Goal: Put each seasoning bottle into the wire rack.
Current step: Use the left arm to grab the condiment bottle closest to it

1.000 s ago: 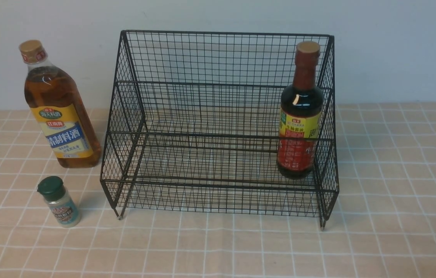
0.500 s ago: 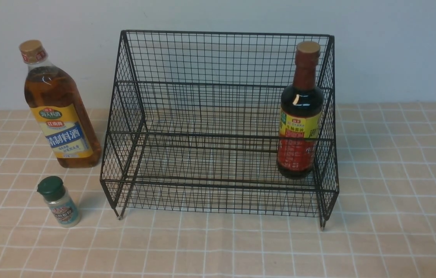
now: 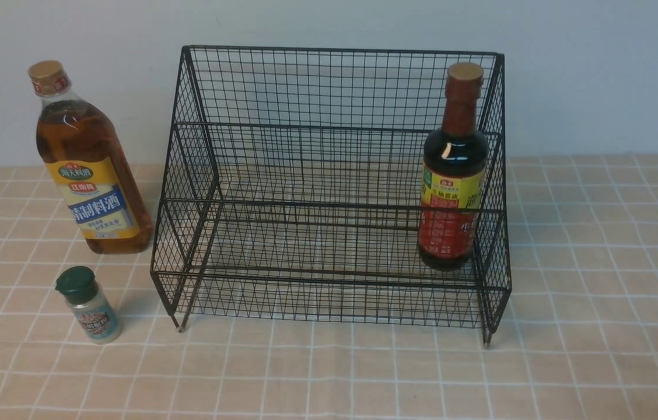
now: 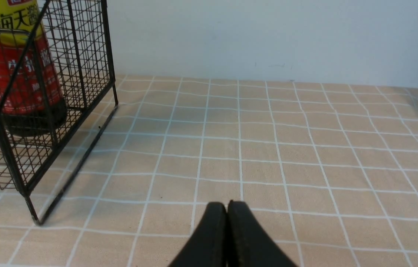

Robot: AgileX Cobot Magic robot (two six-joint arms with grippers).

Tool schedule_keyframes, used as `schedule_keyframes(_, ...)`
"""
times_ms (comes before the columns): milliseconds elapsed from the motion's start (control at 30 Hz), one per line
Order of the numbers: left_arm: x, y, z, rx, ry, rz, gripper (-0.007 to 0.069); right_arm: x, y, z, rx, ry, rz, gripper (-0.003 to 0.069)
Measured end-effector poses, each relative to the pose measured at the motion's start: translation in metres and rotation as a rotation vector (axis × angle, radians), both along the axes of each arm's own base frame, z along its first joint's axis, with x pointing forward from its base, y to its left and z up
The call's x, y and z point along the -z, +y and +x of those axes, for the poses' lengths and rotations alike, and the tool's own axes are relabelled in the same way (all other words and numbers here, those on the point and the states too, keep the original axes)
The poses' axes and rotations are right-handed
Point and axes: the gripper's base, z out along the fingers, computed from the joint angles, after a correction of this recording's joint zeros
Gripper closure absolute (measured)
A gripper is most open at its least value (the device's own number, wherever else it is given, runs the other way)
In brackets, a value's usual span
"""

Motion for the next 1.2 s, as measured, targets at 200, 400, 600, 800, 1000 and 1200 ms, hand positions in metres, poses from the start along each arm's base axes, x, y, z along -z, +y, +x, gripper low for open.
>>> schedule_keyframes(200, -0.023, -0.001, 0.003, -0.028, -0.243, -0.354, 0.0631, 0.000, 0.000, 0.000, 0.000, 0.000, 0.000, 0.0672)
schedule_keyframes(400, -0.046, 0.004, 0.000, -0.043, -0.504, -0.424, 0.0631, 0.000, 0.000, 0.000, 0.000, 0.000, 0.000, 0.0672)
schedule_keyframes(600, -0.078, 0.011, -0.013, -0.049, -0.811, -0.502, 0.0631, 0.000, 0.000, 0.000, 0.000, 0.001, -0.002, 0.0672)
schedule_keyframes(800, -0.143, 0.003, -0.022, 0.010, -0.736, -0.357, 0.0631, 0.000, 0.000, 0.000, -0.001, 0.001, -0.004, 0.0672)
schedule_keyframes(1000, -0.160, -0.006, 0.017, 0.010, -0.062, -0.245, 0.0631, 0.000, 0.000, 0.000, -0.001, 0.001, -0.004, 0.0672)
schedule_keyframes(1200, -0.143, -0.010, 0.083, -0.021, 0.766, -0.171, 0.0631, 0.000, 0.000, 0.000, -0.001, 0.001, -0.004, 0.0672)
